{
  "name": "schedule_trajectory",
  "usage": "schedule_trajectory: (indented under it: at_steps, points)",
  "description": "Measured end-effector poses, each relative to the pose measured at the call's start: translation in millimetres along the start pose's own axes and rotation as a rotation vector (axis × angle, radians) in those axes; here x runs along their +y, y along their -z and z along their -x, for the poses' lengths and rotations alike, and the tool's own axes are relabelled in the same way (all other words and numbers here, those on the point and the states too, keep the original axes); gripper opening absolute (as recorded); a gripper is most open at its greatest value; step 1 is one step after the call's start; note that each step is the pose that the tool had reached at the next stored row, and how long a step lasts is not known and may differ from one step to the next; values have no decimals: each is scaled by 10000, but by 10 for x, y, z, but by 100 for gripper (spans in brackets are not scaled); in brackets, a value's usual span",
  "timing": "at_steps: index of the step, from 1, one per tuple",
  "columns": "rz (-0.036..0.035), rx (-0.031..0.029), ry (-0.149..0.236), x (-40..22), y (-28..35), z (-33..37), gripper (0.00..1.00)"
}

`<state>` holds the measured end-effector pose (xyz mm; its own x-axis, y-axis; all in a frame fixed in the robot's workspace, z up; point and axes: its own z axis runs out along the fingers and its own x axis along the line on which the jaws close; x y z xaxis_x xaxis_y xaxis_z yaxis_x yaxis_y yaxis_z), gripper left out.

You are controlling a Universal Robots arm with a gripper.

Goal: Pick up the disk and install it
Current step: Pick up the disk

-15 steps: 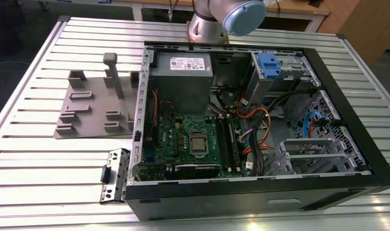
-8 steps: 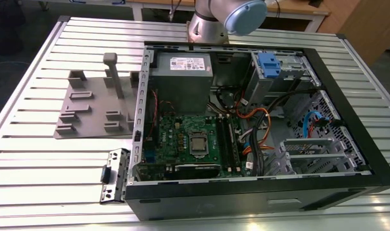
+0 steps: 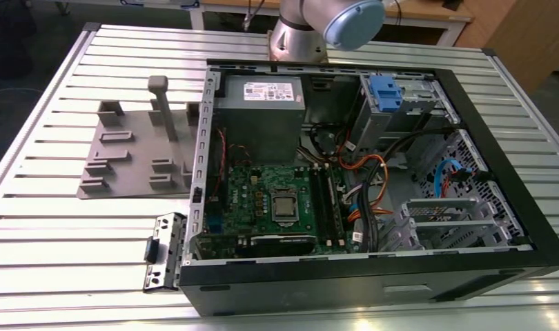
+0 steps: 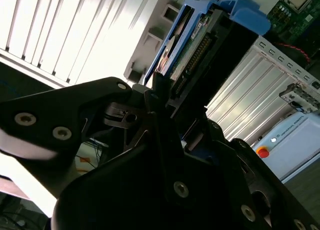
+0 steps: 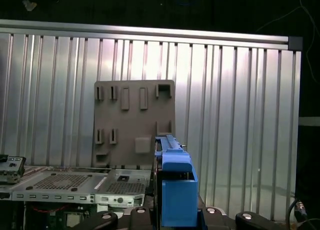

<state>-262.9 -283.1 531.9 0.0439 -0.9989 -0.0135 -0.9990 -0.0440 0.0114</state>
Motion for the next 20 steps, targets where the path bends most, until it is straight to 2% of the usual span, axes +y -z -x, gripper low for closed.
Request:
schedule_trajectory:
  at_steps: [20]
  points:
    - [18, -1, 0, -717, -1, -32, 36]
